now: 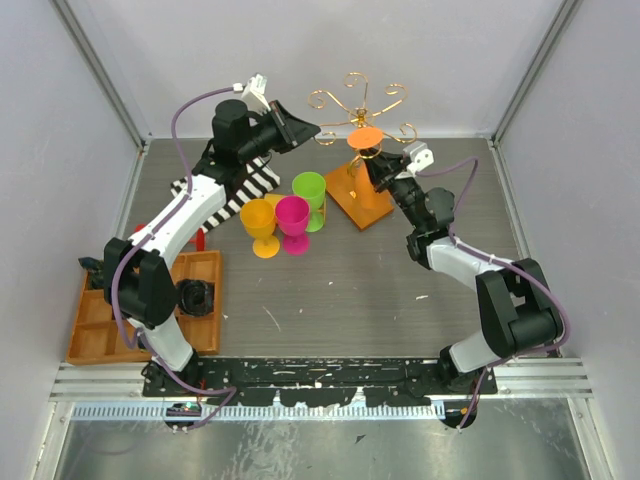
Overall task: Place the wine glass upside down on the wine glass rack
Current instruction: Turn the wine glass upside down at the wine rack.
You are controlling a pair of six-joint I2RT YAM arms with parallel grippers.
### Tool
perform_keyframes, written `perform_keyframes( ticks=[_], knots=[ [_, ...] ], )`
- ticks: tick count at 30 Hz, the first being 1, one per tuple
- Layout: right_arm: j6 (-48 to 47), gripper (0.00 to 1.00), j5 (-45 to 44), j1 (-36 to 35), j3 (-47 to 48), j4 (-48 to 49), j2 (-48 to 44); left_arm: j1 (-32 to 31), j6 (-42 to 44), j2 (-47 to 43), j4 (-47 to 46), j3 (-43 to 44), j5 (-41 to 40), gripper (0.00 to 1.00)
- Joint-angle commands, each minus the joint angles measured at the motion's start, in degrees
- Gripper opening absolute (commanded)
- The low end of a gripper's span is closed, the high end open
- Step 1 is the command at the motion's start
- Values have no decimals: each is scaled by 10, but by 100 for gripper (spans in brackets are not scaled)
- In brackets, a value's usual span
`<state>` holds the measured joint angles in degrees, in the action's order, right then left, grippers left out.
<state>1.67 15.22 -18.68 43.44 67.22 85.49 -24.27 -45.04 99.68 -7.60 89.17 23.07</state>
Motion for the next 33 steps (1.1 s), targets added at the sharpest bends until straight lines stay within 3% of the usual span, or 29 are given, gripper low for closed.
perform_keyframes(
  ticks=[1,22,33],
  knots=[
    [31,1,37,-2,13,84,0,-3,26,-6,38,7,1,7],
    [45,1,66,3,-38,108,-31,-3,29,-7,45,6,-1,5],
    [24,1,-23,6,-59,58,-70,-4,30,-7,49,4,-3,4]
  ],
)
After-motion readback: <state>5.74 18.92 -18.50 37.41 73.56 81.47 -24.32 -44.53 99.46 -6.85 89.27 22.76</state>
